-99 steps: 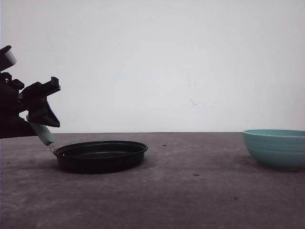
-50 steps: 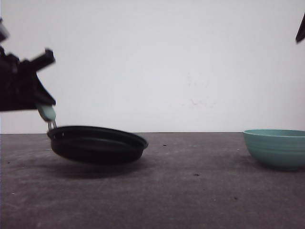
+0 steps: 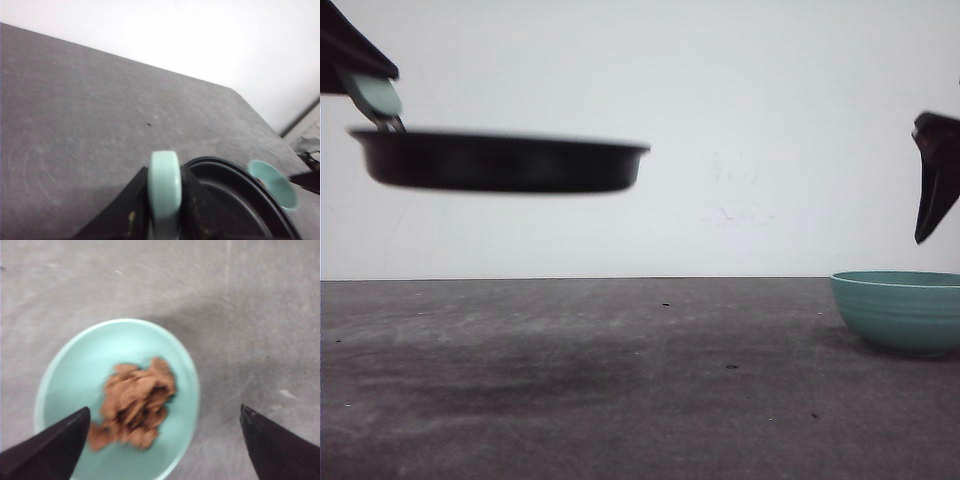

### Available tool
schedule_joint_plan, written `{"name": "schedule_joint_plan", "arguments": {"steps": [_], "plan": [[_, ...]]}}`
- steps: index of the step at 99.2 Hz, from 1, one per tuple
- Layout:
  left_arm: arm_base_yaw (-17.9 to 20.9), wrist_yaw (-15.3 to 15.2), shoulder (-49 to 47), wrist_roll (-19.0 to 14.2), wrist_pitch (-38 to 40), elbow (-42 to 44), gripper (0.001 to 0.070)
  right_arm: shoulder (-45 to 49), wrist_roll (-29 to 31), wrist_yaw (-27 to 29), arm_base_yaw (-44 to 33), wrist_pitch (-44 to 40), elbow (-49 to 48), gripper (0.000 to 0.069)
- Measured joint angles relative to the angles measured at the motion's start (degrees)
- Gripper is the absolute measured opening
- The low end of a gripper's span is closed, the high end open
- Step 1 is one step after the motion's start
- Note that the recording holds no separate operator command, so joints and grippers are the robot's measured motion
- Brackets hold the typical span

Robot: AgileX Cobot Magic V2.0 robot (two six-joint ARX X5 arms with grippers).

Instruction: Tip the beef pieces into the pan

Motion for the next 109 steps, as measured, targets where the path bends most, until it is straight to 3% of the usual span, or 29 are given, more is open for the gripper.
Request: {"name": "schedule_joint_plan", "arguments": {"steps": [16,41,56,74,92,109], "plan": [[-0.50,0.63,-6.23,-0.20,-5.84,2.01,0.0052,4.20,1.18,-2.75,-2.01,3.67,0.00,0.0438],[-0.50,1.84,-10.47,-0.22,-10.12,3.26,0.0052,9.73,2.80,-4.70,-3.23,7.41,0.02,0.0398],[-0.57,2.56,-10.49,-0.42,-11.47,3.26,0.0052,11.78,2.99,-4.70,-3.28,9.18,0.26,0.0281],[-0.57,2.82,-10.49,-0.42,-13.18,3.28,0.0052,14.73,3.41,-4.70,-3.30,9.49,0.31,0.0234],[-0.57,3.19,-10.49,-0.42,-13.14,3.37,0.0052,15.10,3.76,-4.74,-3.54,11.61,0.33,0.0043],[-0.57,3.19,-10.19,-0.39,-13.57,3.37,0.0052,15.02,4.17,-5.75,-3.56,11.26,1.44,0.0024]]}}
